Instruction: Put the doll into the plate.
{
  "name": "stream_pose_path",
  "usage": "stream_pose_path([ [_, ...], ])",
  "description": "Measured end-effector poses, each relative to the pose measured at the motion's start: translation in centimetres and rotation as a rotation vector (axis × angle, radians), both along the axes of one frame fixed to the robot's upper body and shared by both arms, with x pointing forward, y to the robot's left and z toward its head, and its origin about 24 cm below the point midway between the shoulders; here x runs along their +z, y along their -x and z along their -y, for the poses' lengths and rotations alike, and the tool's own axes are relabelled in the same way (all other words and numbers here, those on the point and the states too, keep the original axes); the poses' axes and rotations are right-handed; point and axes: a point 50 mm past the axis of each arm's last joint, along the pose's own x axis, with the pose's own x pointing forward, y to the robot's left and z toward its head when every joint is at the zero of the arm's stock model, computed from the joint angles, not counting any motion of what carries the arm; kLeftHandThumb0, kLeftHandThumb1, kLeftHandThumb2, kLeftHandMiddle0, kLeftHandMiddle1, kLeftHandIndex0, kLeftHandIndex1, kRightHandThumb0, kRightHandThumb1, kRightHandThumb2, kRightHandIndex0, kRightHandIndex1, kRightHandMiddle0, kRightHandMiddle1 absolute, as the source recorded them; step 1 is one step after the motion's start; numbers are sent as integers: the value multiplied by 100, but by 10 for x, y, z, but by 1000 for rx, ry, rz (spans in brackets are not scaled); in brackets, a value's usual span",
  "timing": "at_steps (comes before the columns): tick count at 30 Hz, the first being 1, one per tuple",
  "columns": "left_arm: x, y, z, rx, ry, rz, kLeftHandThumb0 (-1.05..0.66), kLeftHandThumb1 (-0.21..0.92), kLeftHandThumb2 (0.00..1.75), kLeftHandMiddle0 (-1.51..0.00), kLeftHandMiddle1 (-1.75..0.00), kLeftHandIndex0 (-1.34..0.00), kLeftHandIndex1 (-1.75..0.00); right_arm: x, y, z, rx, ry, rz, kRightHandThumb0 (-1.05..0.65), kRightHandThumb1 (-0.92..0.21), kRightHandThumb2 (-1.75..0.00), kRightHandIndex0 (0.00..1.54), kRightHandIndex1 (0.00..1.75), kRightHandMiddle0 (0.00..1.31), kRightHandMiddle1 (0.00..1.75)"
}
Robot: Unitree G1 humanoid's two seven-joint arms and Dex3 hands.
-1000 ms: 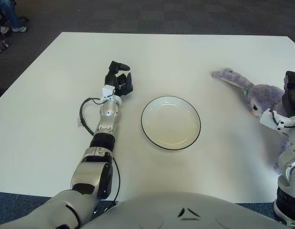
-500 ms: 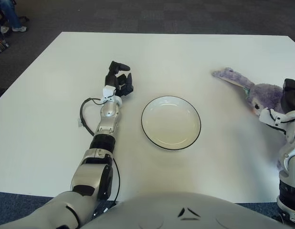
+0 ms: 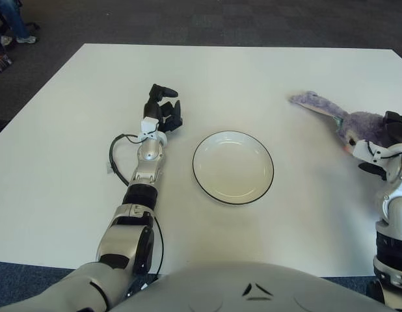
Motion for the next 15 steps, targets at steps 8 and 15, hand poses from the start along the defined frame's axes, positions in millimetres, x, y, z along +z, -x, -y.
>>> stream_pose_path([
  [8, 0, 0, 1, -3, 3, 9, -39, 64, 90, -94, -175, -36, -175, -8, -8, 16, 0, -44, 11, -52, -27, -95, 1, 62, 0, 5],
  [15, 0, -2, 1, -12, 7, 10, -39, 65, 89, -94, -175, -36, -175, -9, -14, 23, 32, -57, 0, -65, -33, -87, 0, 101, 0, 11],
])
